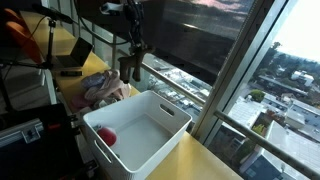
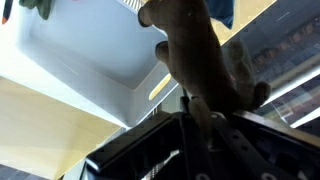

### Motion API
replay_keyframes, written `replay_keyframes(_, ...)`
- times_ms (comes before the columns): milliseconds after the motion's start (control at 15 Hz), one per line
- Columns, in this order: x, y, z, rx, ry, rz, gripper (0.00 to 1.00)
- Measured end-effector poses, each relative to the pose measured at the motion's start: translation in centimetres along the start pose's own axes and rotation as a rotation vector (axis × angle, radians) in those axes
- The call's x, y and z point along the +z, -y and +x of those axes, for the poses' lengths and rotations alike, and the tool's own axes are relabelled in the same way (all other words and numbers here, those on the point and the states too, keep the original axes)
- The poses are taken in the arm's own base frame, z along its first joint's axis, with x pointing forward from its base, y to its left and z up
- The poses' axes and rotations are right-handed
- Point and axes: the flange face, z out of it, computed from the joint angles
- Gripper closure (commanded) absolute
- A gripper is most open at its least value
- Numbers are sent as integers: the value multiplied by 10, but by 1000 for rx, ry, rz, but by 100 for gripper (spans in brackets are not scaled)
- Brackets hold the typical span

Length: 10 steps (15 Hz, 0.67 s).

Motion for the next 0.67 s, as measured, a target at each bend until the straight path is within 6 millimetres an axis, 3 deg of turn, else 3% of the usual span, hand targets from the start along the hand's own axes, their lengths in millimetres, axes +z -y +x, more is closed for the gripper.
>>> replay_keyframes(200,-2,18,-33,-57,18,-2,99)
replay_keyframes(667,78,8,-88,-136,123,-135,99)
